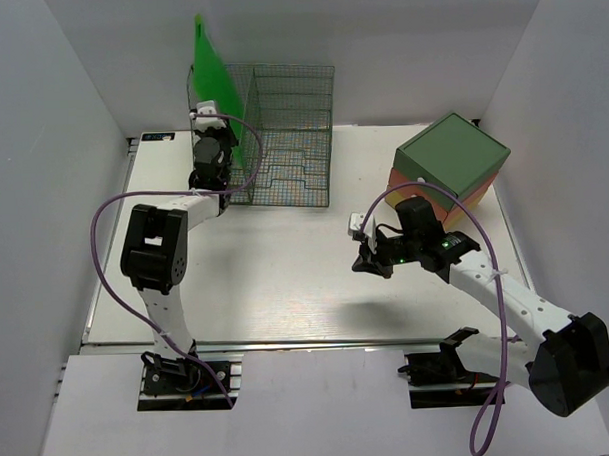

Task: Organize the desk

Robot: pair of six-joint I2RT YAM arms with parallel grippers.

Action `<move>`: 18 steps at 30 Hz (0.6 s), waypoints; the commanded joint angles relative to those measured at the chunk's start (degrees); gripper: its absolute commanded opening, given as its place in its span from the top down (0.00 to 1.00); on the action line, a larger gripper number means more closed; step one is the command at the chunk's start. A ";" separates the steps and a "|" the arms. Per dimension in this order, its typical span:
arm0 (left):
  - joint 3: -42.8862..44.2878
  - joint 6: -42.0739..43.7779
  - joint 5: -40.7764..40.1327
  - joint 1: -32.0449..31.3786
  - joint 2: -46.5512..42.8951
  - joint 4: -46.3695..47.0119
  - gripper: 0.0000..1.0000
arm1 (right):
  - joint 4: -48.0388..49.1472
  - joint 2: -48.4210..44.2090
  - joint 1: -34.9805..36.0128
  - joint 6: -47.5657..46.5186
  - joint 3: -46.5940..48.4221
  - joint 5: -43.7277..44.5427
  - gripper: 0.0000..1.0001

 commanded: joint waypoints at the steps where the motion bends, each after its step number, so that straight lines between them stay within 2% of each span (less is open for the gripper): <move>1: 0.06 -0.38 -2.10 -0.67 -1.37 5.85 1.00 | 0.00 0.34 0.11 -0.91 2.15 -0.58 1.00; 7: -0.03 1.11 -7.81 -2.34 -1.11 5.85 1.00 | -0.09 0.34 0.11 -1.00 2.06 -0.67 1.00; 18: -0.82 0.86 -10.37 -4.98 -0.05 5.85 1.00 | -0.26 -0.01 0.19 -1.35 1.89 -0.76 1.00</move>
